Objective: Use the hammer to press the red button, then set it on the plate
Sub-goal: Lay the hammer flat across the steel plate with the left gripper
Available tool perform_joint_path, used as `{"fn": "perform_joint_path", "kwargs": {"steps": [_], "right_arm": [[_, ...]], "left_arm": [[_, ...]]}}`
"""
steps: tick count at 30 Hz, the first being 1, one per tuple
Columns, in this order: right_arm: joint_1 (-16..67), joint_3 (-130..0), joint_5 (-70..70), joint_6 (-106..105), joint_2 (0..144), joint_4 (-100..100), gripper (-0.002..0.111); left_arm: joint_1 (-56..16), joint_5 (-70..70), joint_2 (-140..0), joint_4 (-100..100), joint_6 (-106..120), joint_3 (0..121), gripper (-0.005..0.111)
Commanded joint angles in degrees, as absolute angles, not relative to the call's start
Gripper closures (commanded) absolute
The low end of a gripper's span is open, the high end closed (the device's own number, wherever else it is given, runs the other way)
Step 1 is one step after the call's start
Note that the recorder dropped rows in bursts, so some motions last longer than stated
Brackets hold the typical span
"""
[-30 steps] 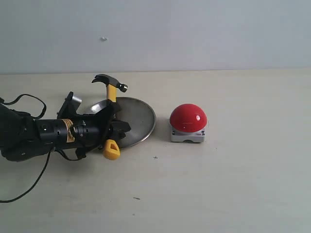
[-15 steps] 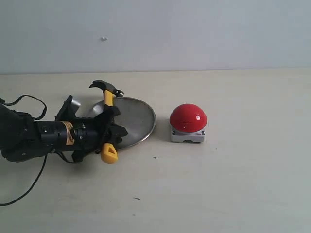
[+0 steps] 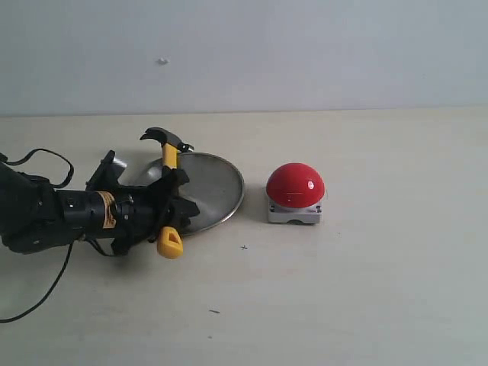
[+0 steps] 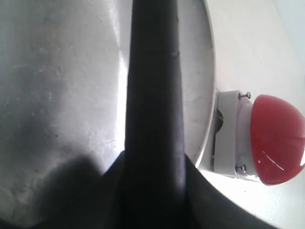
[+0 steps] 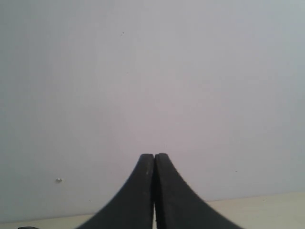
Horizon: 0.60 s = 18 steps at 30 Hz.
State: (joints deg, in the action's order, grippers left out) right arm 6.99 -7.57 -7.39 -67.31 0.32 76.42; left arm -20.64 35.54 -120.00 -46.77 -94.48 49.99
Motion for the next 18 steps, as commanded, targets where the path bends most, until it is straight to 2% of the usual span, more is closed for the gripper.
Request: {"fn": "perform_joint_path", "kwargs": {"steps": [1,5,8,18], "right_arm": [[6.6,-7.3,-7.4,-67.3,0.0,76.0,0.108],[6.6,-7.3,-7.4,-67.3,0.0,76.0,0.108],[6.6,-7.3,-7.4,-67.3,0.0,76.0,0.108],[6.6,-7.3,-7.4,-67.3,0.0,76.0,0.108]], "left_arm": [[-20.7,39.3,-119.4,-47.8,-93.8,50.6,0.099],[-20.7,39.3,-119.4,-49.1,-94.7,50.6,0.080],[-20.6,39.3,-119.4,-50.2,-95.0,50.6,0.072],[-20.6,38.4,-119.4,-55.6,-99.1,50.6,0.071]]}}
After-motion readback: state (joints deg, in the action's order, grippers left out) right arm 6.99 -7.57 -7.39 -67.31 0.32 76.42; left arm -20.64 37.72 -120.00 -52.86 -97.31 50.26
